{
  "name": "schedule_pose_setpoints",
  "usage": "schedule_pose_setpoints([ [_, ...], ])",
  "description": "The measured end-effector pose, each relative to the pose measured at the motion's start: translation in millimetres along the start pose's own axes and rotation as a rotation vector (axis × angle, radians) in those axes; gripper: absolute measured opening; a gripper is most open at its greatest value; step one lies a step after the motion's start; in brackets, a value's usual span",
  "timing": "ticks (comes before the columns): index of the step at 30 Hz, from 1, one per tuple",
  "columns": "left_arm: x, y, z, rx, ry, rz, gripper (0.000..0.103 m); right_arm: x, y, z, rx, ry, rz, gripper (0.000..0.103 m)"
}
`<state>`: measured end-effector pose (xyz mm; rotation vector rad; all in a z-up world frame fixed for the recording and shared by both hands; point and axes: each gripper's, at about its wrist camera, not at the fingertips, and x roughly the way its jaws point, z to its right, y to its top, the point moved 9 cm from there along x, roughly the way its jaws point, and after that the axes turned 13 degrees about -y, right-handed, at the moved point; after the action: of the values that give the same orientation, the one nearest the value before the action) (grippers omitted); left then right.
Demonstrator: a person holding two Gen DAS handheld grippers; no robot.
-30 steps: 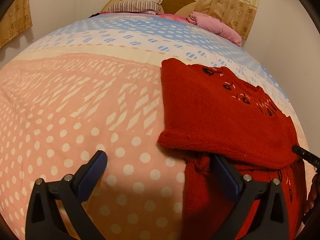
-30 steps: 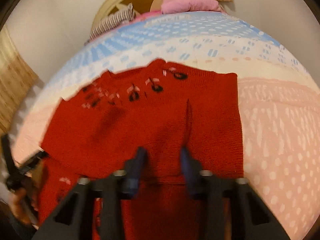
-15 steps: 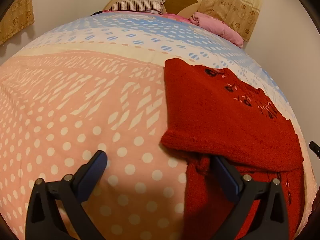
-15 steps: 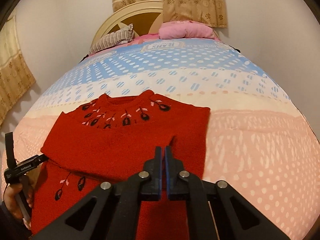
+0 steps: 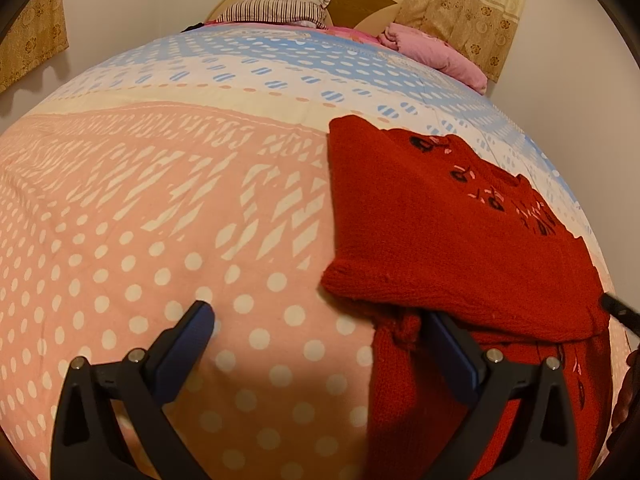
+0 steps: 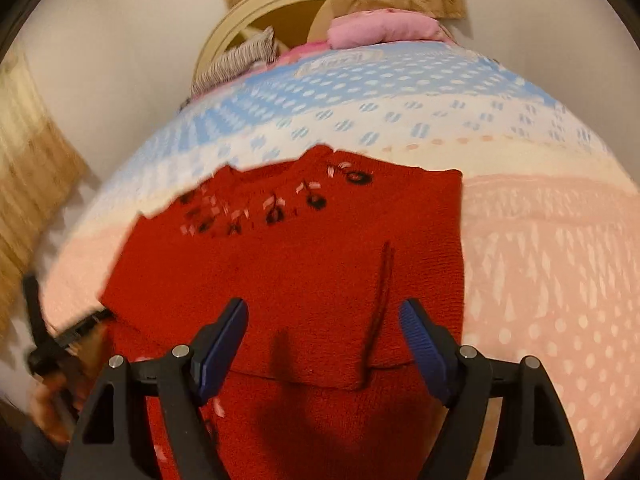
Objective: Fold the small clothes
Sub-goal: 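Press and smooth the folded sweater with the open right gripper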
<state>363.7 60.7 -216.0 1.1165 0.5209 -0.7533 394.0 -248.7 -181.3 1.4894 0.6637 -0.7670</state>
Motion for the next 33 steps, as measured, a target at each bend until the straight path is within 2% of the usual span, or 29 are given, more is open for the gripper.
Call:
schedule_pose_setpoints([
  [1,-0.8,0.0,-0.2,-0.002,-0.002,0.001,0.103,5.5,-2.9,-1.8,-0.017,-0.022,-0.018,0.048],
  [2,-0.5,0.1,-0.4,-0.007,-0.003,0.003,0.103,9.6,-4.6,-1.8,-0.032,-0.046,-0.027,0.019],
  [3,-0.4,0.1,-0.6,-0.009,-0.003,0.003,0.103,10.0,-4.2,-1.5,-0.045,-0.059,-0.022,0.01],
  [5,0.6,0.5,-1.3,-0.02,-0.004,0.005,0.103,-0.8,2.2,-0.8,-0.054,-0.066,0.024,0.008],
  [9,-0.2,1.0,-3.6,-0.028,-0.002,0.008,0.103,-41.9,25.2,5.9,-0.098,-0.132,0.169,0.008],
  [12,0.3,1.1,-5.0,-0.033,0.002,0.01,0.103,-54.1,35.2,16.2,-0.108,-0.182,0.211,0.008],
  [14,0.0,1.0,-5.3,-0.032,0.001,0.01,0.103,-45.9,33.3,21.5,-0.095,-0.17,0.174,0.008],
  [16,-0.3,0.9,-5.7,-0.032,-0.001,0.011,0.103,-25.0,21.6,23.7,-0.074,-0.121,0.088,0.008],
  [17,-0.4,0.8,-5.5,-0.033,-0.001,0.011,0.103,-15.2,15.8,28.2,-0.067,-0.139,0.064,0.012],
  [19,-1.8,1.5,-6.2,-0.037,-0.007,0.022,0.103,3.9,2.9,38.8,-0.063,-0.177,-0.001,0.043],
  [20,-4.9,1.9,-7.2,-0.041,-0.008,0.037,0.103,9.1,-2.1,44.2,-0.045,-0.173,-0.016,0.067],
  [22,-16.4,3.6,-10.0,-0.051,-0.002,0.083,0.103,5.5,-5.7,56.4,0.007,-0.174,0.008,0.069],
  [24,-35.5,7.1,-20.6,-0.095,0.045,0.164,0.103,-4.7,-4.5,61.1,0.035,-0.168,0.034,0.069],
  [26,-50.5,11.2,-25.2,-0.118,0.049,0.229,0.103,-20.8,0.7,53.8,0.044,-0.122,0.083,0.069],
  [28,-53.8,16.4,-22.1,-0.087,0.073,0.237,0.103,-33.5,6.7,34.6,0.013,-0.063,0.12,0.069],
  [30,-47.9,23.1,-9.8,-0.034,0.078,0.21,0.103,-36.4,11.4,11.3,-0.053,-0.022,0.135,0.069],
  [32,-37.3,24.4,-1.9,0.002,0.088,0.165,0.103,-28.6,9.2,-6.0,-0.095,0.011,0.112,0.069],
  [33,-28.8,24.1,0.6,0.029,0.117,0.138,0.103,-18.7,5.9,-10.8,-0.098,0.023,0.087,0.069],
])
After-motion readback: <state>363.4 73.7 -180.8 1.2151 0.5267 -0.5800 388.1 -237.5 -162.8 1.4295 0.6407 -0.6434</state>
